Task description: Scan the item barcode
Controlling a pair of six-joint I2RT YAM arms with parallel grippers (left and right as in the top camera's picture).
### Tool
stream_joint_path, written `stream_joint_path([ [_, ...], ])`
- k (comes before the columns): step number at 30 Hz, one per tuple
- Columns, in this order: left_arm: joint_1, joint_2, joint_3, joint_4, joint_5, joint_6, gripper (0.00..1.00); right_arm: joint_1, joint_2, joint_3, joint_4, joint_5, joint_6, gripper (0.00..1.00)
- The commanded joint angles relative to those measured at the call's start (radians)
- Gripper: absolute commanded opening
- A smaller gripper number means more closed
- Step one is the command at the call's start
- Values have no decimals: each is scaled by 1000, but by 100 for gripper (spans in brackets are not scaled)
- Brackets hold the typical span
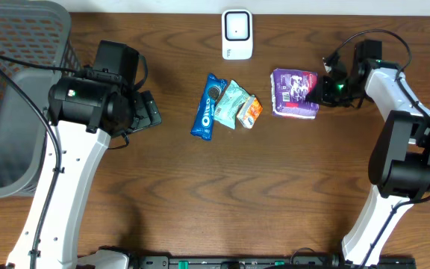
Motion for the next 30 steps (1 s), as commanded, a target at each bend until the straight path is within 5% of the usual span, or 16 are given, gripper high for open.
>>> stream_joint_path([
  [1, 4, -11, 5, -3, -6, -5, 98, 9, -26, 100, -88, 196, 14, 1],
  [12, 4, -11, 5, -3, -6, -5, 98, 261, -129, 210, -251, 1358, 313, 1],
  [15, 4, -11, 5, -3, -6, -5, 98, 330, -96, 164, -243, 1502, 388, 1],
  [20, 4, -11, 5, -3, -6, -5, 98, 396, -31, 110, -194, 1440, 377, 1],
  [22, 4, -11, 5, -3, -6, -5, 98, 386, -33, 114, -192, 1363, 376, 23],
  [23, 4, -11, 5, -3, -6, -5, 98, 363, -42, 132, -197, 1278, 367, 58],
  [30, 4, -11, 5, -3, -6, -5, 98, 49, -78, 310, -265, 568, 124, 82],
])
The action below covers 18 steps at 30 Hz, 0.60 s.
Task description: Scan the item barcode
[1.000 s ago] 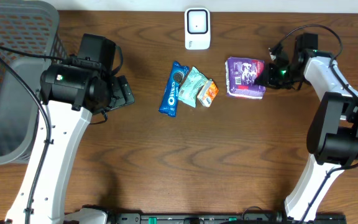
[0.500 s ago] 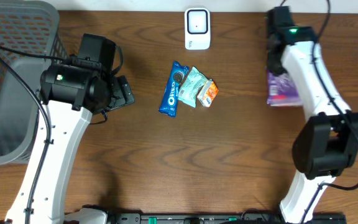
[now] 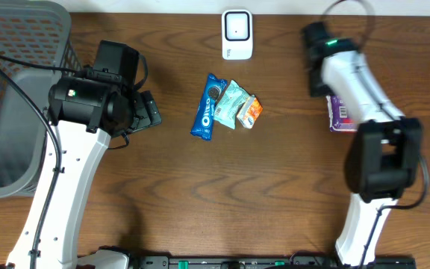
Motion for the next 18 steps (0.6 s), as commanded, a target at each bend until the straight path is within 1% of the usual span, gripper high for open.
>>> stream_joint_path([
  [1, 4, -11, 5, -3, -6, -5, 98, -190, -53, 87, -21, -466, -163, 83],
  [2, 4, -11, 5, -3, -6, -5, 98, -251, -53, 86, -20, -602, -225, 84],
  [3, 4, -11, 5, -3, -6, -5, 98, -284, -53, 84, -22, -680, -270, 84],
  [5, 4, -11, 5, -3, -6, -5, 98, -381, -47, 58, -26, -890, -409, 84],
  [6, 4, -11, 5, -3, -6, -5, 98, -431, -47, 28, -21, -936, -453, 84],
  [8, 4, -11, 5, -3, -6, -5, 98, -490, -47, -19, 2, -966, -472, 82],
  [11, 4, -11, 5, -3, -6, -5, 98, -560, -47, -131, 100, -1033, -493, 81],
  [16, 4, -11, 5, -3, -6, -5, 98, -574, -47, -276, 261, -1066, -491, 85],
  [18, 4, -11, 5, -3, -6, -5, 98, -573, -47, -324, 313, -1065, -486, 84],
])
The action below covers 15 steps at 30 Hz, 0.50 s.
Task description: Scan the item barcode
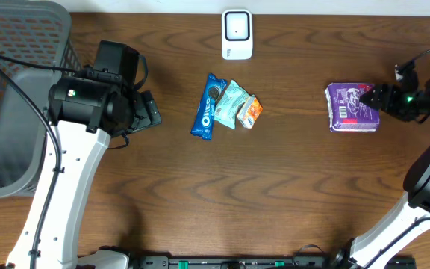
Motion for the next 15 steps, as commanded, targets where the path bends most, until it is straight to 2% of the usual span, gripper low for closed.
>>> stream_joint_path([
  [1, 4, -11, 5, -4, -6, -5, 98, 4, -18, -79, 63, -55, -13, 82],
  [5, 4, -11, 5, -4, -6, -5, 98, 4, -18, -141, 123, -50, 5, 62],
  [6, 4, -11, 5, -4, -6, -5, 98, 4, -18, -151, 129, -50, 5, 54],
  [7, 4, -11, 5, -4, -6, -5, 98, 4, -18, -155, 129, -50, 4, 41],
  [8, 4, -11, 5, -4, -6, -5, 98, 4, -18, -157, 128, -50, 5, 12],
  [9, 4, -11, 5, -4, -6, -5, 98, 4, -18, -157, 128, -50, 9, 1],
  [15, 4, -11, 5, -4, -6, -5, 98, 10, -60, -26, 4, 10, 72, 1],
])
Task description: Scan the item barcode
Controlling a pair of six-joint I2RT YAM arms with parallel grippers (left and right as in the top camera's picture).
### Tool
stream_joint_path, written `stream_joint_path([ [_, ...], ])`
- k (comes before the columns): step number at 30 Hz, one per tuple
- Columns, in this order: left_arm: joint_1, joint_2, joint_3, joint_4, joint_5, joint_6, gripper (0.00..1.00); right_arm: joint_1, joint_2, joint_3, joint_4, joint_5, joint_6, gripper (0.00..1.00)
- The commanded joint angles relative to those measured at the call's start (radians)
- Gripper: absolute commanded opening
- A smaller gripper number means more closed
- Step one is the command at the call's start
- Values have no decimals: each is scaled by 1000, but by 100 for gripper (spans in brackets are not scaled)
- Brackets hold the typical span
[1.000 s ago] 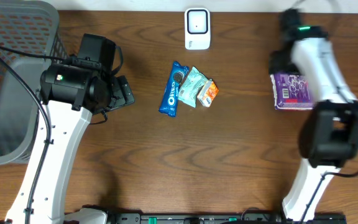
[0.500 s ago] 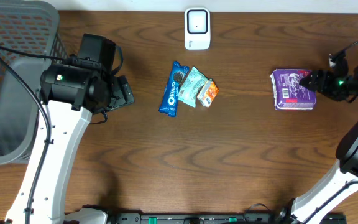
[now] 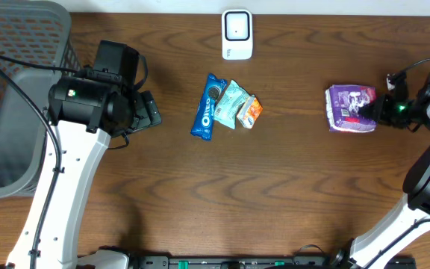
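Note:
A purple packet lies at the right of the table, its right end slightly raised. My right gripper is at that right edge and appears shut on it. The white barcode scanner stands at the back centre, well to the left of the packet. My left gripper hangs at the left, away from every item; its dark fingers do not show their state.
In the middle lie a blue Oreo packet, a teal packet and a small orange box, touching each other. A grey mesh basket fills the far left corner.
The purple packet has tipped a little, its right end raised, and my right gripper has shifted slightly left and up at its edge. The left arm has not moved.
The purple packet first lay just right of the scanner with my right gripper at its right edge. Then the right arm reached across the back and the packet was farther right. After that the gripper was at the packet's right edge at the table's right side, as now.

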Motion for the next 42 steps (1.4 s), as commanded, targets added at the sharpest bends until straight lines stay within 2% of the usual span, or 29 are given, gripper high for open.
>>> stream_joint_path([
  [1, 4, -11, 5, -3, -6, -5, 98, 42, -89, 161, -117, 269, 111, 1],
  [6, 4, -11, 5, -3, -6, -5, 98, 172, -200, 193, -137, 731, 222, 1],
  [9, 4, -11, 5, -3, -6, -5, 98, 337, -220, 189, -151, 1213, 349, 1],
  [13, 4, -11, 5, -3, -6, -5, 98, 488, -171, 134, -129, 1500, 418, 1],
  [17, 4, -11, 5, -3, -6, -5, 98, 636, -21, 80, -108, 1591, 421, 1],
  [20, 4, -11, 5, -3, -6, -5, 98, 746, 49, 80, -119, 1558, 454, 2],
  [21, 4, -11, 5, -3, -6, -5, 98, 773, 54, 80, -114, 1526, 454, 8],
  [24, 4, -11, 5, -3, -6, -5, 98, 851, 50, 95, -79, 1387, 458, 36],
  [25, 4, -11, 5, -3, -6, -5, 98, 867, 47, 123, -80, 1322, 469, 42],
  [27, 4, -11, 5, -3, -6, -5, 98, 869, 39, 185, -99, 1178, 468, 45],
  [30, 4, -11, 5, -3, -6, -5, 98, 838, 35, 328, -174, 977, 439, 57],
  [33, 4, -11, 5, -3, -6, -5, 98, 791, 35, 484, -276, 824, 405, 65],
  [35, 4, -11, 5, -3, -6, -5, 98, 724, 35, 619, -372, 732, 387, 73],
  [39, 4, -11, 5, -3, -6, -5, 98, 559, 35, 700, -463, 573, 311, 79],
  [42, 4, -11, 5, -3, -6, -5, 98, 442, 44, 677, -524, 402, 223, 76],
])
